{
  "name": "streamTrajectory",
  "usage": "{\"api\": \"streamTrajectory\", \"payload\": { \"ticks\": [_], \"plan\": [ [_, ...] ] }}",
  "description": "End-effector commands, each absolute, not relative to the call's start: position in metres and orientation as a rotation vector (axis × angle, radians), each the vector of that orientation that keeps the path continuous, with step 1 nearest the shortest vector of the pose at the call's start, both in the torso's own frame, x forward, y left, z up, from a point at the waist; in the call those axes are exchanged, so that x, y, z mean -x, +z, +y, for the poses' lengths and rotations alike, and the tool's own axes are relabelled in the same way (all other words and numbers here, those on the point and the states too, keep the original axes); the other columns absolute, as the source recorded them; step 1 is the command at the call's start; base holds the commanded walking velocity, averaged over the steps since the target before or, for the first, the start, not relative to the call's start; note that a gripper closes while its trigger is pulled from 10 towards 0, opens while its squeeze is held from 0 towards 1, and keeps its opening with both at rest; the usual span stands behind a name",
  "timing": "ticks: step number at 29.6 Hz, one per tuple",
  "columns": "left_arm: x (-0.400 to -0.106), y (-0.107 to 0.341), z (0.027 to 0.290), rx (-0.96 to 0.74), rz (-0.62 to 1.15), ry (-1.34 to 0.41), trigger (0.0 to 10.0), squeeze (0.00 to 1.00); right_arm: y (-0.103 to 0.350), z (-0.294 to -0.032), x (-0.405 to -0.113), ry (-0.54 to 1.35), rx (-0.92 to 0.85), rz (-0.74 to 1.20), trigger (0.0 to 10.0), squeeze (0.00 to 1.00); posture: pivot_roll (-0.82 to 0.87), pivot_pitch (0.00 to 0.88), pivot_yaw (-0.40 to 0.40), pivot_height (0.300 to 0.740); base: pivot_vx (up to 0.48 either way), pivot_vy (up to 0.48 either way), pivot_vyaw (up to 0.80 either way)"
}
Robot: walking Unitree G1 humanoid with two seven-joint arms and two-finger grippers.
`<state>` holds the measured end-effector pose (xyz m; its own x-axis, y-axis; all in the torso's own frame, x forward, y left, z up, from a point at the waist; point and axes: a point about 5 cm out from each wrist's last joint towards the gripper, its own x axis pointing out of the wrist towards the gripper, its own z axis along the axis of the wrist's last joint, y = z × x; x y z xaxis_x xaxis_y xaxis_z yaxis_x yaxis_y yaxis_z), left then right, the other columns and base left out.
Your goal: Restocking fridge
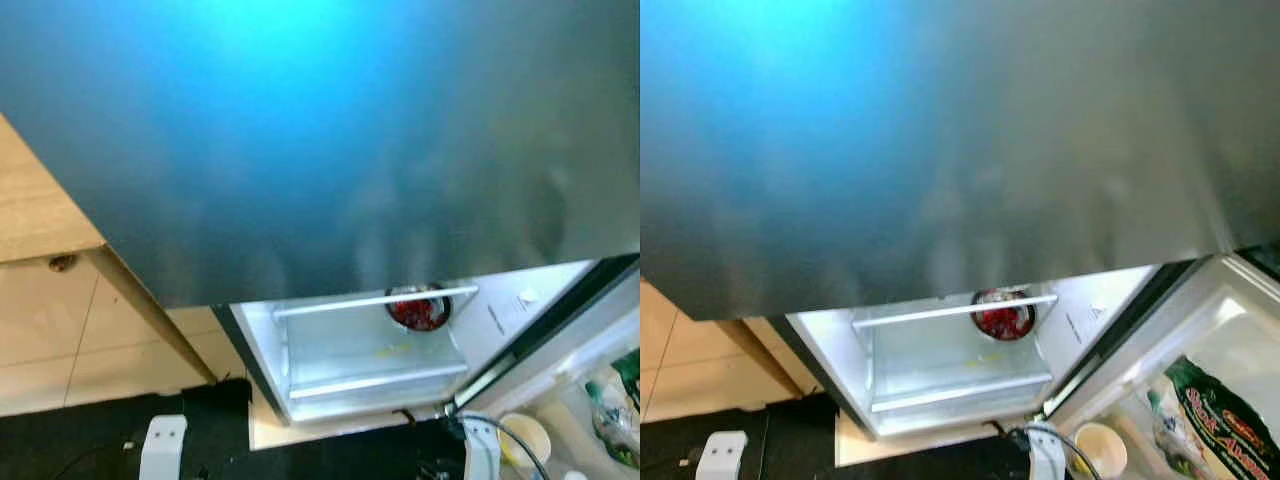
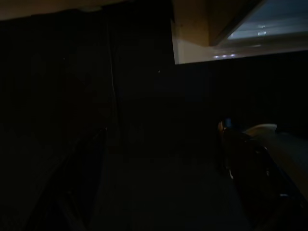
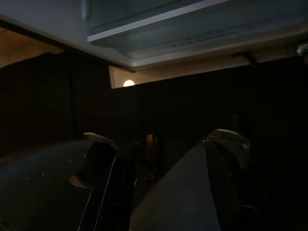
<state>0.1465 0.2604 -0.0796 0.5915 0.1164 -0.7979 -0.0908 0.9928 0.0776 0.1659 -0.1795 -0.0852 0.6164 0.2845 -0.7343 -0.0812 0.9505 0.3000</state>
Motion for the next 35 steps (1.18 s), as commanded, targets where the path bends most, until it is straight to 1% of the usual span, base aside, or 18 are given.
{"api": "streamTrajectory", "payload": {
  "ticks": [1,6,10,11,14,15,17,18,19,22,25,28,32,34,35],
  "plan": [
    [-0.133,-0.086,0.257,-0.029,0.983,0.123,10.0,0.0,-0.098,-0.187,-0.136,0.157,-0.254,1.006,10.0,0.0,-0.02,0.12,0.032,0.74,0.0,0.0,0.0],
    [-0.126,-0.09,0.253,-0.024,1.013,0.119,10.0,0.0,-0.1,-0.193,-0.128,0.143,-0.225,1.029,10.0,0.0,-0.04,0.121,0.025,0.74,0.0,0.0,0.0],
    [-0.124,-0.094,0.243,-0.022,1.032,0.096,10.0,0.0,-0.1,-0.203,-0.125,0.106,-0.19,1.04,10.0,0.0,-0.07,0.114,0.025,0.74,0.0,0.0,0.0],
    [-0.125,-0.095,0.237,-0.022,1.038,0.077,10.0,0.0,-0.1,-0.208,-0.124,0.082,-0.177,1.044,10.0,0.0,-0.07,0.11,0.023,0.74,0.0,0.0,0.0],
    [-0.13,-0.096,0.231,-0.02,1.037,0.067,10.0,0.0,-0.099,-0.215,-0.125,0.06,-0.154,1.041,10.0,0.0,-0.09,0.119,0.015,0.74,0.0,0.0,0.0],
    [-0.133,-0.095,0.228,-0.019,1.03,0.057,10.0,0.0,-0.097,-0.216,-0.127,0.06,-0.173,1.024,10.0,0.0,-0.09,0.135,0.004,0.74,0.0,0.0,0.0],
    [-0.138,-0.094,0.224,-0.019,1.016,0.041,10.0,0.0,-0.095,-0.217,-0.131,0.07,-0.2,0.997,10.0,0.0,-0.08,0.137,0.0,0.74,0.0,0.0,0.0],
    [-0.143,-0.093,0.221,-0.023,1.003,0.028,10.0,0.0,-0.094,-0.219,-0.133,0.08,-0.176,0.989,10.0,0.0,-0.07,0.131,-0.001,0.74,0.0,0.0,0.0],
    [-0.147,-0.092,0.22,-0.018,0.986,0.023,10.0,0.0,-0.092,-0.222,-0.135,0.078,-0.168,0.981,10.0,0.0,-0.07,0.146,0.001,0.74,0.0,0.0,0.0],
    [-0.151,-0.09,0.219,-0.014,0.973,0.018,10.0,0.0,-0.091,-0.227,-0.137,0.043,-0.157,0.972,10.0,0.0,-0.07,0.15,0.001,0.74,0.0,0.0,0.0],
    [-0.143,-0.092,0.225,-0.029,1.005,0.033,10.0,0.0,-0.091,-0.228,-0.139,0.018,-0.14,0.978,10.0,0.0,-0.07,0.14,0.001,0.74,0.0,0.0,0.0],
    [-0.138,-0.093,0.232,-0.014,1.013,0.067,10.0,0.0,-0.09,-0.223,-0.145,0.03,-0.132,0.97,10.0,0.0,-0.07,0.151,-0.003,0.74,0.0,0.0,0.0],
    [-0.137,-0.093,0.233,-0.013,1.012,0.069,10.0,0.0,-0.089,-0.222,-0.147,0.033,-0.131,0.965,10.0,0.0,-0.07,0.151,-0.003,0.74,0.0,0.0,0.0],
    [-0.136,-0.093,0.234,0.001,1.009,0.089,10.0,0.0,-0.089,-0.22,-0.15,0.057,-0.116,0.966,10.0,0.0,-0.06,0.15,-0.007,0.74,0.0,0.0,0.0],
    [-0.131,-0.094,0.236,0.013,1.02,0.116,10.0,0.0,-0.089,-0.22,-0.15,0.063,-0.081,0.982,10.0,0.0,-0.07,0.148,0.008,0.74,0.0,0.0,0.0]
  ]
}}
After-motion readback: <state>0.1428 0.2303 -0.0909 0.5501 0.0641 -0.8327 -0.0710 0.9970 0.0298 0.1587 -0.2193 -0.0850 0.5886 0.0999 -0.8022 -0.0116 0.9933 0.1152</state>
